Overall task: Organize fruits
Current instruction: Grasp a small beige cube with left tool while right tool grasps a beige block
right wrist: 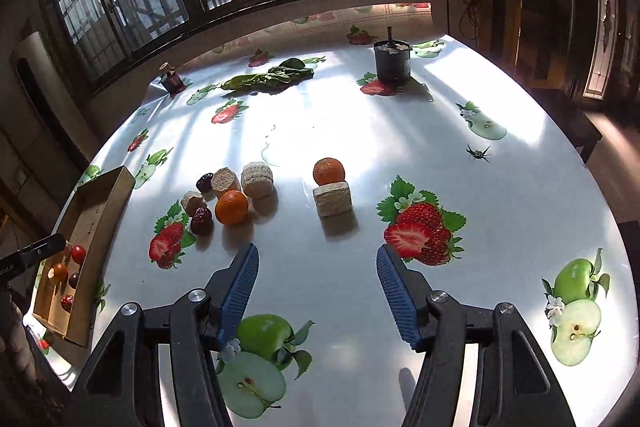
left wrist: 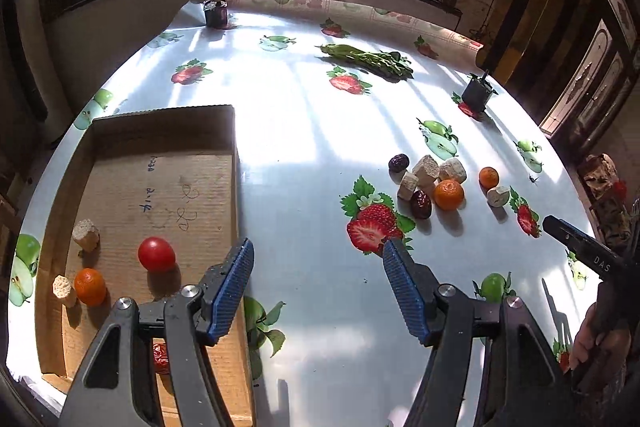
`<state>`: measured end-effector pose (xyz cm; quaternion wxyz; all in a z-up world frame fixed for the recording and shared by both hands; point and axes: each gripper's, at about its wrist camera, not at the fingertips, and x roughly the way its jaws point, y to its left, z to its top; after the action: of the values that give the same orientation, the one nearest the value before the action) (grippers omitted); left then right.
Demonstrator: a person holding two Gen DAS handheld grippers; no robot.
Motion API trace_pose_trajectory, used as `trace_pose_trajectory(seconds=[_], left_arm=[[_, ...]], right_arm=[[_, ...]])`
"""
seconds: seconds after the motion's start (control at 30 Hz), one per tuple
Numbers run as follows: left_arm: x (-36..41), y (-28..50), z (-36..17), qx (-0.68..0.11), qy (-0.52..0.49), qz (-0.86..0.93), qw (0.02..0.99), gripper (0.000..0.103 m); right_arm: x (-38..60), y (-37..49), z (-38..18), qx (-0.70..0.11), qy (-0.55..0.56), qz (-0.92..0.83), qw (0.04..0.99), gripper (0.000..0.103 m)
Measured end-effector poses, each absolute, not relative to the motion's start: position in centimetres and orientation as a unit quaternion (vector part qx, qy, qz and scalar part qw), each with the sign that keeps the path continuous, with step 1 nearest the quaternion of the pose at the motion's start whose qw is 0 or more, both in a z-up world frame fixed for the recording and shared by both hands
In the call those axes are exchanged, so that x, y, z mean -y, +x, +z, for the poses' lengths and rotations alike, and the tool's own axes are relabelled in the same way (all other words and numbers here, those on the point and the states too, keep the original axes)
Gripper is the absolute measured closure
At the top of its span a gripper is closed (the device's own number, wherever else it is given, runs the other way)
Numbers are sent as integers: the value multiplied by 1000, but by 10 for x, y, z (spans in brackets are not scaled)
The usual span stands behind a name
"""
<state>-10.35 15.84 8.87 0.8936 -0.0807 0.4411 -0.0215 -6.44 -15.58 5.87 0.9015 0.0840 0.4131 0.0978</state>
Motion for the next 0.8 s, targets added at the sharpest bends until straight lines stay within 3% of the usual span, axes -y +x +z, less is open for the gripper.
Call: trace_pose_trajectory(seconds=[0.33, 0.43, 0.7, 0.8], left_arm=[[-98, -58, 56, -453, -39, -58, 889, 35], [-94, -39, 49, -451, -51, -58, 889, 48], [-77, 0, 34, -443, -68, -90, 889, 54], [-77, 7, 27, -446, -68, -96, 887, 66]], right_arm=[[152, -9, 28, -442, 107, 99, 885, 37], [145, -2, 22, -438, 89, 99, 889, 38], [138, 4, 11, -426, 83, 122, 892, 38], [139, 5, 8, -425, 88, 123, 893, 38]])
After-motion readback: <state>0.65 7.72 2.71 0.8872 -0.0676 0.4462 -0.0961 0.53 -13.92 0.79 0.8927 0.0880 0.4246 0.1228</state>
